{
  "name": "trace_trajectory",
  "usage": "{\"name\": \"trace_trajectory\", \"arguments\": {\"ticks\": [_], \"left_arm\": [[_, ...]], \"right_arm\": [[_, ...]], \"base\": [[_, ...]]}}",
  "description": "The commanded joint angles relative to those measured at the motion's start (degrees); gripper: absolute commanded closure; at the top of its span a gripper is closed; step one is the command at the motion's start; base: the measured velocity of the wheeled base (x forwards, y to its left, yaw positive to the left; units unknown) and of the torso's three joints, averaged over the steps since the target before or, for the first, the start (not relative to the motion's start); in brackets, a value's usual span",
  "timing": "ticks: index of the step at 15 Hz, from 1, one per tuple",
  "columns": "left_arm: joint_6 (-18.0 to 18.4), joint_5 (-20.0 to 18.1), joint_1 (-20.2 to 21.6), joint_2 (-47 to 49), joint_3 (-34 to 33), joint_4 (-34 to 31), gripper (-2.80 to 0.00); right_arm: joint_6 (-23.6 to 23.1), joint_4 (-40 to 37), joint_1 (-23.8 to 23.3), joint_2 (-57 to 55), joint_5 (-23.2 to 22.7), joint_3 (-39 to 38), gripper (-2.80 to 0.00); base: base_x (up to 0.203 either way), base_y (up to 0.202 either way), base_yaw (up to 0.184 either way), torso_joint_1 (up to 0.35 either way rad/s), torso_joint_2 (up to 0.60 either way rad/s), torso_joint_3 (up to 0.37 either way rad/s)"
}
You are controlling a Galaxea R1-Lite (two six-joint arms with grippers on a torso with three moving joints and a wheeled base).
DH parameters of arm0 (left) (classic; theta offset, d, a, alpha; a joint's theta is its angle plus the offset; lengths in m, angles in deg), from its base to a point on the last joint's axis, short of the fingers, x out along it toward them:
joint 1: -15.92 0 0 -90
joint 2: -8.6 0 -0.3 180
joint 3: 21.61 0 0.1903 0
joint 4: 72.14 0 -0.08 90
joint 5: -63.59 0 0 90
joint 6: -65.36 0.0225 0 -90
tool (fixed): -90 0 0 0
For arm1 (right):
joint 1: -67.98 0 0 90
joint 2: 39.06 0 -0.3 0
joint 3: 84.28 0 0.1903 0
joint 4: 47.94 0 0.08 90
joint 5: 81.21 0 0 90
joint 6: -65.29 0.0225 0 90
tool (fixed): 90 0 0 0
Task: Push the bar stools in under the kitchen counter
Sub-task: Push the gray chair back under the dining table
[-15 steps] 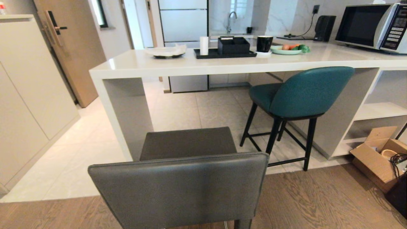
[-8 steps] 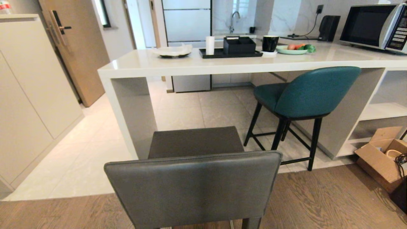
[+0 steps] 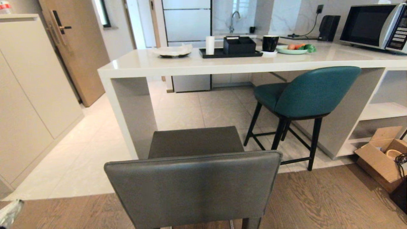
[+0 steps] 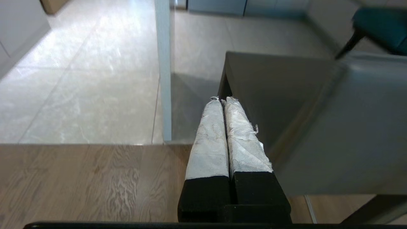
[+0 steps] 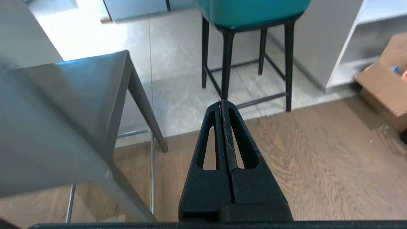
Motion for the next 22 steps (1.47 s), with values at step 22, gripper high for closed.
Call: {"name": "trace_trajectory", "arguments": {"ticks": [22], "left_arm": [[0.72,1.25,-16.31,67.42,-3.93,62.47,0.0]], "right_arm": [[0.68,67.98,38.7,-79.09,17.34,3.99,0.0]], "base": [[0.0,0.0,0.0,0.0,0.0,0.0]]}}
